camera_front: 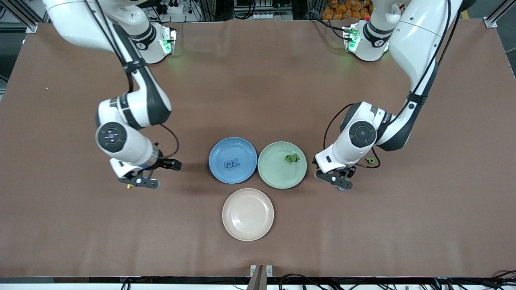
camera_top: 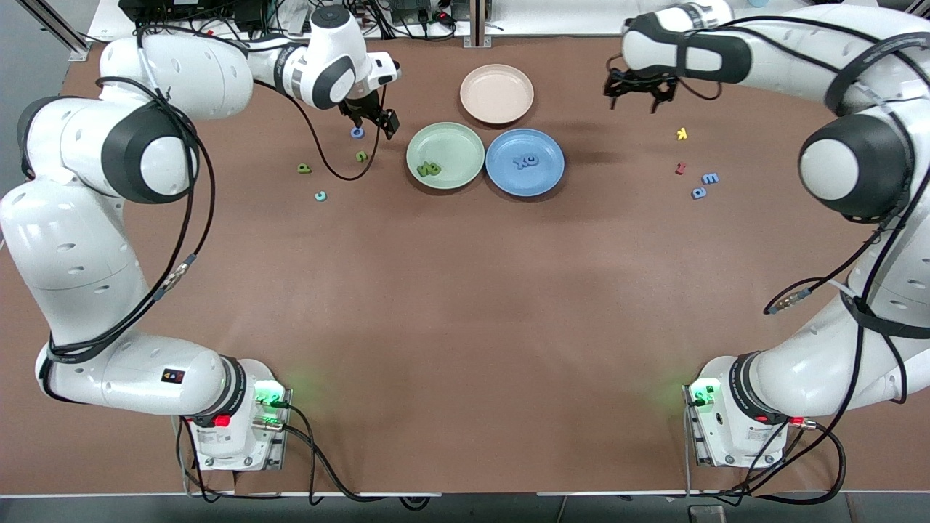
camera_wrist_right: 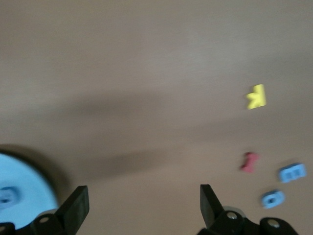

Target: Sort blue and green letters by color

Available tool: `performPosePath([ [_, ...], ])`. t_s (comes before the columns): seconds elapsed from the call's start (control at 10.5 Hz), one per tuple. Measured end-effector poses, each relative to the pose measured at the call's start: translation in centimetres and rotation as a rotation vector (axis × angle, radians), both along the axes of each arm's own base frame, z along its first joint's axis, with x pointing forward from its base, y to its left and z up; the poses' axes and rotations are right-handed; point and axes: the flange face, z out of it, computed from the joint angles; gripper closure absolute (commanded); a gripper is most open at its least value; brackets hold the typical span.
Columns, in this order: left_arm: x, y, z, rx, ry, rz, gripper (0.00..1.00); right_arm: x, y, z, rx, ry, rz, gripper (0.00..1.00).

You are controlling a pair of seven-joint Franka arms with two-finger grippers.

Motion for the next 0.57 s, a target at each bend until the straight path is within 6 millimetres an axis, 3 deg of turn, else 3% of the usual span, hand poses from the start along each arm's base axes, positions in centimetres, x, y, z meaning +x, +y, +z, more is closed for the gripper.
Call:
performPosePath([
  [0.29, -0.9, -0.5, -1.1, 0.033, 0.008, -0.15, 0.14, 0.4, -7.8, -0.8, -0.03, 0.004, 0.065, 0.0],
  [0.57, -1.2, 1.0, -2.6, 0.047, 0.026, -0.229, 0.18, -1.1, -16.5, -2.8, -0.013, -0.039, 0.136, 0.0],
])
